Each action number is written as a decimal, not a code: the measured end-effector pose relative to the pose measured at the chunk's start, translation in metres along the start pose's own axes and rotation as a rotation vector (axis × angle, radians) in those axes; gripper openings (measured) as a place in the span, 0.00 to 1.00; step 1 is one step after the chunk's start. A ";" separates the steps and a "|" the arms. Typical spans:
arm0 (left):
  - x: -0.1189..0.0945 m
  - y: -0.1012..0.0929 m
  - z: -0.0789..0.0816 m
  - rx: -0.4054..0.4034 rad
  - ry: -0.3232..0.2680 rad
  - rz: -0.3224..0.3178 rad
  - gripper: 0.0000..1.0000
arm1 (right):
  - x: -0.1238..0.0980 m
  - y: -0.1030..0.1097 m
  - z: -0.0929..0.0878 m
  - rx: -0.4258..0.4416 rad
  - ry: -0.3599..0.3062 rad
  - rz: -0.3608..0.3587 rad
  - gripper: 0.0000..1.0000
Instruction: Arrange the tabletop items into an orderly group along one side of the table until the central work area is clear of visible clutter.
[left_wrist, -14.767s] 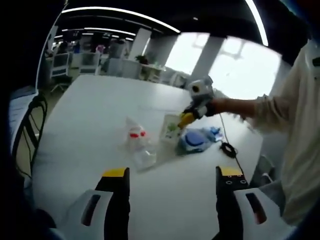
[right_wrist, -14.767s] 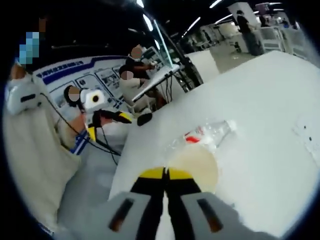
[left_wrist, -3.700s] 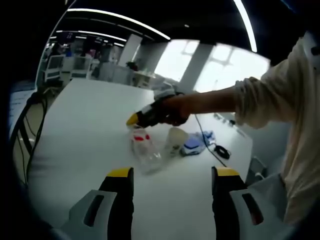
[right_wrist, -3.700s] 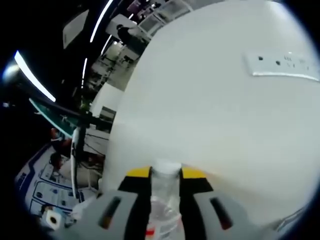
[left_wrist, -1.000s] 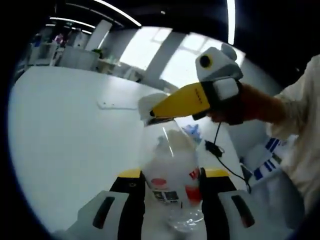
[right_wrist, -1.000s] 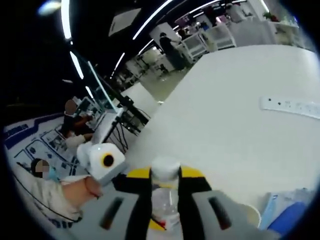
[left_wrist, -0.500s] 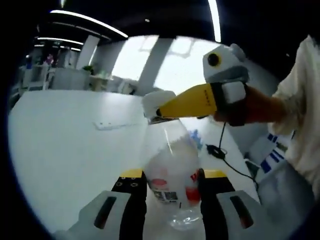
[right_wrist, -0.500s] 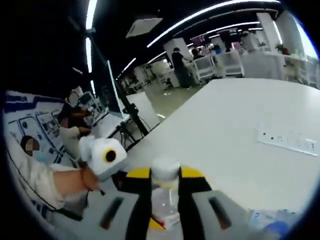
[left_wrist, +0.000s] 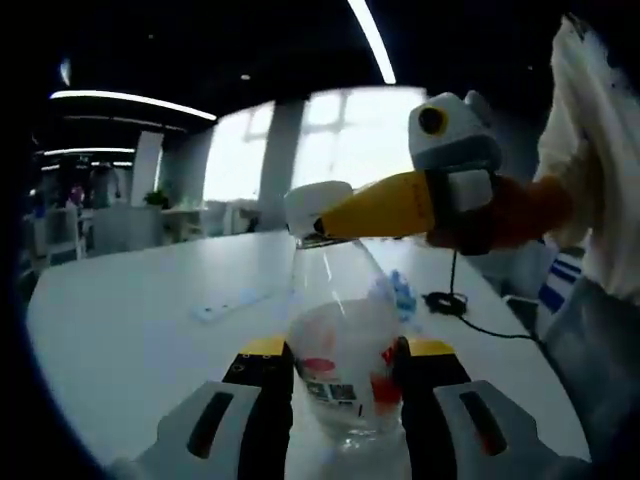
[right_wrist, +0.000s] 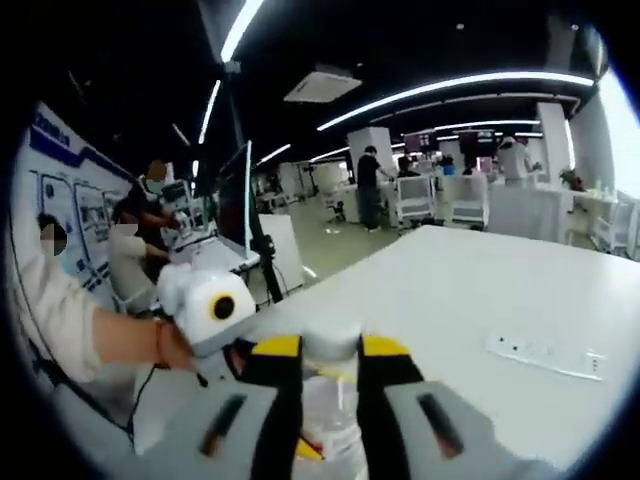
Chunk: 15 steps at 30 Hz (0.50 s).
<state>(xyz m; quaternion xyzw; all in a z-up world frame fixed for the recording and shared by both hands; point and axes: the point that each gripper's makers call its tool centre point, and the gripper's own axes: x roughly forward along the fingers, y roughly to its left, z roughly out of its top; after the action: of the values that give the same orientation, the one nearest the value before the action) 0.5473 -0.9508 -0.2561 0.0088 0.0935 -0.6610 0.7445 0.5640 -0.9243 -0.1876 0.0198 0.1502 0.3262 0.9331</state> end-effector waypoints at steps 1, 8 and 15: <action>0.000 0.000 0.000 0.004 -0.005 0.000 0.38 | -0.001 0.000 0.000 -0.004 -0.010 -0.004 0.15; 0.003 0.000 -0.001 0.038 -0.018 -0.004 0.38 | -0.001 0.005 -0.001 -0.131 -0.050 -0.028 0.15; 0.003 0.001 -0.011 0.069 0.004 -0.001 0.37 | -0.001 0.006 -0.011 -0.167 -0.067 -0.043 0.16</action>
<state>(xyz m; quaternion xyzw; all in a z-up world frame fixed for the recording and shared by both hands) 0.5471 -0.9522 -0.2671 0.0356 0.0723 -0.6643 0.7431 0.5563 -0.9212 -0.1975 -0.0506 0.0917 0.3165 0.9428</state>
